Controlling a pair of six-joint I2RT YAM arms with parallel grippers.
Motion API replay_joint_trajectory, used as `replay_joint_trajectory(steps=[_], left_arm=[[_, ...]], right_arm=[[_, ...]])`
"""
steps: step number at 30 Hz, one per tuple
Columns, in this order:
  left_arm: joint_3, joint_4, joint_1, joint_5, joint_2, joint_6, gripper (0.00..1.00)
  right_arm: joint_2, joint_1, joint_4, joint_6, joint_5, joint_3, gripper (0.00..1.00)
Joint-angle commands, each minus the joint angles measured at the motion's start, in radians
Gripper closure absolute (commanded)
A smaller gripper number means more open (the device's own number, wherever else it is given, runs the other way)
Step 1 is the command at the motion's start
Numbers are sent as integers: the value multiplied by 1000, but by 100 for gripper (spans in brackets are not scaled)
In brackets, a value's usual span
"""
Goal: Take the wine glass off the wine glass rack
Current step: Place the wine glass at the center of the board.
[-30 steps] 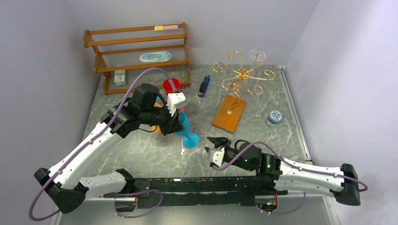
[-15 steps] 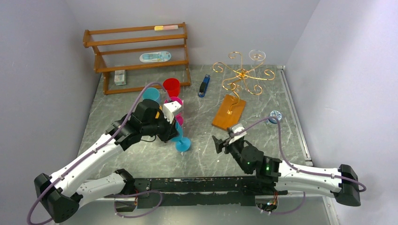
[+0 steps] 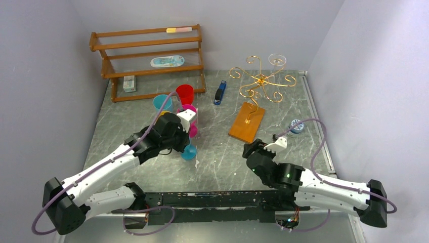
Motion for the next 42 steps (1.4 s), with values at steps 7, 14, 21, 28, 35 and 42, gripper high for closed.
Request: replay_joint_trajectory(steps=[7, 14, 21, 28, 35, 42], left_arm=[[-27, -8, -67, -239, -14, -121, 95], [26, -98, -74, -253, -17, -179, 95], [130, -227, -77, -252, 68, -255, 95], [93, -199, -78, -329, 63, -338, 95], [86, -192, -78, -420, 3, -319, 95], [123, -218, -77, -352, 58, -245, 95]], right_arm=[[24, -509, 108, -77, -538, 0, 38], [-10, -740, 184, -76, -712, -39, 37], [-40, -921, 212, -149, -815, -15, 37], [102, -1180, 250, -245, -1106, 64, 37], [164, -1301, 258, -259, -1177, 124, 34], [224, -1334, 210, -279, -1130, 200, 31]])
